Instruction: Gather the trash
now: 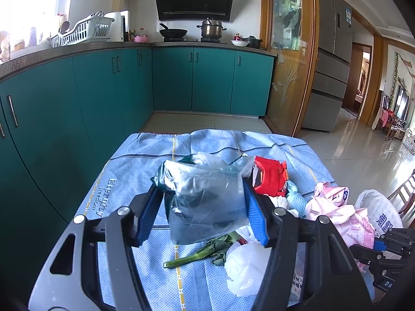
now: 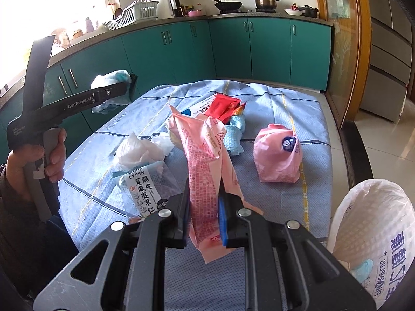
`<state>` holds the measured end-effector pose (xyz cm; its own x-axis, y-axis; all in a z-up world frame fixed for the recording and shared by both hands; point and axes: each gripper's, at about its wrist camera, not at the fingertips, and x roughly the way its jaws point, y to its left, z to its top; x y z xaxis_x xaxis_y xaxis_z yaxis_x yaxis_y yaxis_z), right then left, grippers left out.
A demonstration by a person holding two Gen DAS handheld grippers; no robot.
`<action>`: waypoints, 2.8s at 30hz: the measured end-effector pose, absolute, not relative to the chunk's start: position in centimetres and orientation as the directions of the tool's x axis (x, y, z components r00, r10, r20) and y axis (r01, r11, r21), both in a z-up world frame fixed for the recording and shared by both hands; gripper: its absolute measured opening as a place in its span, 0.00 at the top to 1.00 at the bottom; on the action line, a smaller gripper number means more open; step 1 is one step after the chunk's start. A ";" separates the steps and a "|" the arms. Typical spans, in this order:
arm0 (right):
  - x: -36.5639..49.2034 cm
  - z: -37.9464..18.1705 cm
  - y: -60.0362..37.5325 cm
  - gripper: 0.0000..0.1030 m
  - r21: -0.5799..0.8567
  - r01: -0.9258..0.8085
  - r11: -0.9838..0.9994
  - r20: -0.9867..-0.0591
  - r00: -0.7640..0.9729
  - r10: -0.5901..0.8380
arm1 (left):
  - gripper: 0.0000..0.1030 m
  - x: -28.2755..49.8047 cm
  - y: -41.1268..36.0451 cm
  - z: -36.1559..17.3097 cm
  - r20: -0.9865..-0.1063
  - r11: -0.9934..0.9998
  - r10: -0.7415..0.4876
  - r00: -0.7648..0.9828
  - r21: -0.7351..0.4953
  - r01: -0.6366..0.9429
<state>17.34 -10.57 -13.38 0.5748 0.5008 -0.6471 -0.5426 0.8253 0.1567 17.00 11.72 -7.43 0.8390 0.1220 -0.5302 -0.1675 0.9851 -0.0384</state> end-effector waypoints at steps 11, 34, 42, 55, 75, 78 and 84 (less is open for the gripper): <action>17.4 -13.7 -10.3 0.83 0.135 -0.524 0.841 -0.655 0.590 0.473 | 0.40 16.8 11.5 -7.4 -0.531 0.987 0.122 0.839 -0.024 -0.159; 16.7 -12.4 -11.3 0.83 0.173 -0.530 0.830 -0.587 0.621 0.519 | 0.40 16.8 10.9 -7.5 -0.536 0.989 0.121 0.835 -0.008 -0.149; 16.6 -12.2 -11.3 0.83 0.175 -0.533 0.828 -0.583 0.621 0.524 | 0.40 16.8 10.7 -7.6 -0.536 0.990 0.119 0.836 -0.001 -0.142; 16.3 -11.8 -12.3 0.83 0.200 -0.539 0.818 -0.547 0.631 0.550 | 0.40 16.1 10.4 -7.4 -0.512 0.990 0.124 0.850 0.007 -0.141; 15.2 -9.6 -16.0 0.82 0.269 -0.528 0.806 -0.390 0.705 0.592 | 0.41 14.9 9.7 -6.3 -0.470 0.994 0.084 0.878 -0.016 -0.104; 15.0 -9.3 -17.7 0.82 0.270 -0.489 0.830 -0.377 0.739 0.558 | 0.41 14.5 8.8 -5.9 -0.456 0.997 0.060 0.888 -0.016 -0.075; 14.7 -9.5 -22.3 0.82 0.270 -0.346 0.899 -0.379 0.820 0.430 | 0.41 14.7 6.6 -5.9 -0.460 1.000 0.015 0.888 -0.001 -0.017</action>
<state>14.72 -22.27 -9.51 0.8195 0.4295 -0.3793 -0.3461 0.8986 0.2698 14.72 6.58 -5.91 0.8880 0.0147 -0.4596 -0.0172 0.9999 -0.0014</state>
